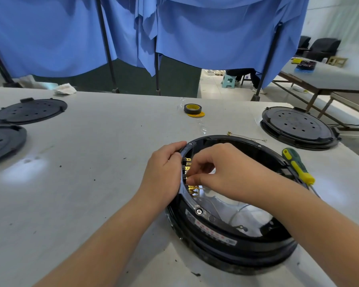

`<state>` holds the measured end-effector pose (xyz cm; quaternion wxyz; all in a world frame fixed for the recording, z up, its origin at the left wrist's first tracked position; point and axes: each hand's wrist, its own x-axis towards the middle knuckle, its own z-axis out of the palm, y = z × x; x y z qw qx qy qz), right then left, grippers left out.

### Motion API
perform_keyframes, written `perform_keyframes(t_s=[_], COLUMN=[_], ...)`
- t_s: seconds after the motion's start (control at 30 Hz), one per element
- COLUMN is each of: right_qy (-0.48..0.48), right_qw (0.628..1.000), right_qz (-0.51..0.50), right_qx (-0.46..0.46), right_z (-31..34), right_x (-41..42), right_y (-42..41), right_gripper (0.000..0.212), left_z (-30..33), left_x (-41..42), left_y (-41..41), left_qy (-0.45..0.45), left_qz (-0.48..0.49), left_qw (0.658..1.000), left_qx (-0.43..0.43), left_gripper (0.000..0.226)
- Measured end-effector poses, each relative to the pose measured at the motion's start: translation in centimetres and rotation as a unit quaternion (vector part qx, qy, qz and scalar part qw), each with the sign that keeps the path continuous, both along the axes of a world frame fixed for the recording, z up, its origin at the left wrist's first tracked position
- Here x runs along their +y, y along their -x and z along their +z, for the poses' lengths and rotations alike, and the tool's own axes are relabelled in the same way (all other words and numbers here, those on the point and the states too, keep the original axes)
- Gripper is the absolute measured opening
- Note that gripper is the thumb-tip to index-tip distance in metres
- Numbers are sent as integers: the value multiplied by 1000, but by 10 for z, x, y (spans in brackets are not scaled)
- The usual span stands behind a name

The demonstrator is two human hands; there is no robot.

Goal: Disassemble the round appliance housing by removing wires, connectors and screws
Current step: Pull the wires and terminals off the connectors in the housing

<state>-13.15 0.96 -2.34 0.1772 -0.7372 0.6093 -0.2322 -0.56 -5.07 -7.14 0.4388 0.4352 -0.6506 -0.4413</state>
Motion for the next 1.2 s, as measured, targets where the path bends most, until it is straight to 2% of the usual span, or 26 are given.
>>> perform_keyframes(t_s=[0.6, 0.8, 1.1, 1.2], right_qy=[7, 18, 15, 13], right_qw=[999, 999, 998, 998], right_qz=[-16, 7, -24, -18], right_qx=[34, 36, 58, 55], right_z=[0, 0, -3, -3], right_x=[3, 3, 2, 3], right_y=[-3, -3, -5, -5], right_gripper=[17, 8, 18, 13], left_z=[0, 0, 0, 0], left_x=[0, -1, -1, -1], left_y=[0, 0, 1, 1], left_qy=[1, 0, -3, 0], left_qz=[3, -2, -2, 0], left_qw=[1000, 1000, 1000, 1000], left_qx=[1, 3, 6, 1], left_gripper=[41, 41, 41, 42])
